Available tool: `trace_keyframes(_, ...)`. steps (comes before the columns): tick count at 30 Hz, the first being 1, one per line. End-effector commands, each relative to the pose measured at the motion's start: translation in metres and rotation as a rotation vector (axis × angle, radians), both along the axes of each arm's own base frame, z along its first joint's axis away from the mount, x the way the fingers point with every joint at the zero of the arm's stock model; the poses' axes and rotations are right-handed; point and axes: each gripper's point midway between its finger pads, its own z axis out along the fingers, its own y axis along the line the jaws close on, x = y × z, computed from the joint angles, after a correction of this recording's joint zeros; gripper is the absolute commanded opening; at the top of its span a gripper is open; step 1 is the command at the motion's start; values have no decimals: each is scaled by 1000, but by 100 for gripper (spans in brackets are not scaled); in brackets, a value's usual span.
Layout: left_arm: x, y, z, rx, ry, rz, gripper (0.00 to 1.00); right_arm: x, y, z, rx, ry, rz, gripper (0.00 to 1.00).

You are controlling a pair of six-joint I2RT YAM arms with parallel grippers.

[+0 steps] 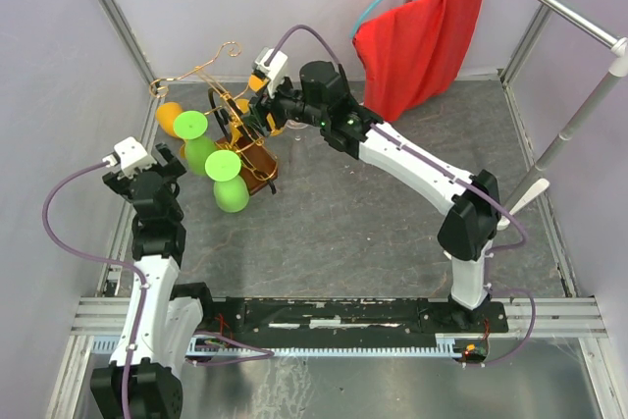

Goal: Place the wine glass upside down on the wine glass rack
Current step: Adjust the wine rack at the center of the board.

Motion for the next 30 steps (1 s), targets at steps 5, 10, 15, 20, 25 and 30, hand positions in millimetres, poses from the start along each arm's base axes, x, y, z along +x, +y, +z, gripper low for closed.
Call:
trace_keyframes(5, 6, -2, 40, 33, -47, -22, 99, 3, 18, 4, -13, 5, -41, 76)
trace_keyframes(10, 5, -1, 43, 62, -35, -27, 99, 9, 24, -14, -66, 26, -68, 75)
trace_keyframes(15, 6, -1, 42, 72, -38, -25, 99, 10, 30, -21, -101, 20, -66, 75)
trace_keyframes(20, 12, 0, 40, 74, -33, -24, 99, 14, 33, -32, -157, 11, -76, 76)
trace_keyframes(25, 18, 0, 39, 74, -33, -31, 99, 17, 34, -40, -188, 2, -75, 77)
trace_keyframes(30, 25, -2, 36, 62, -32, -42, 99, 18, 35, -49, -213, -7, -68, 79)
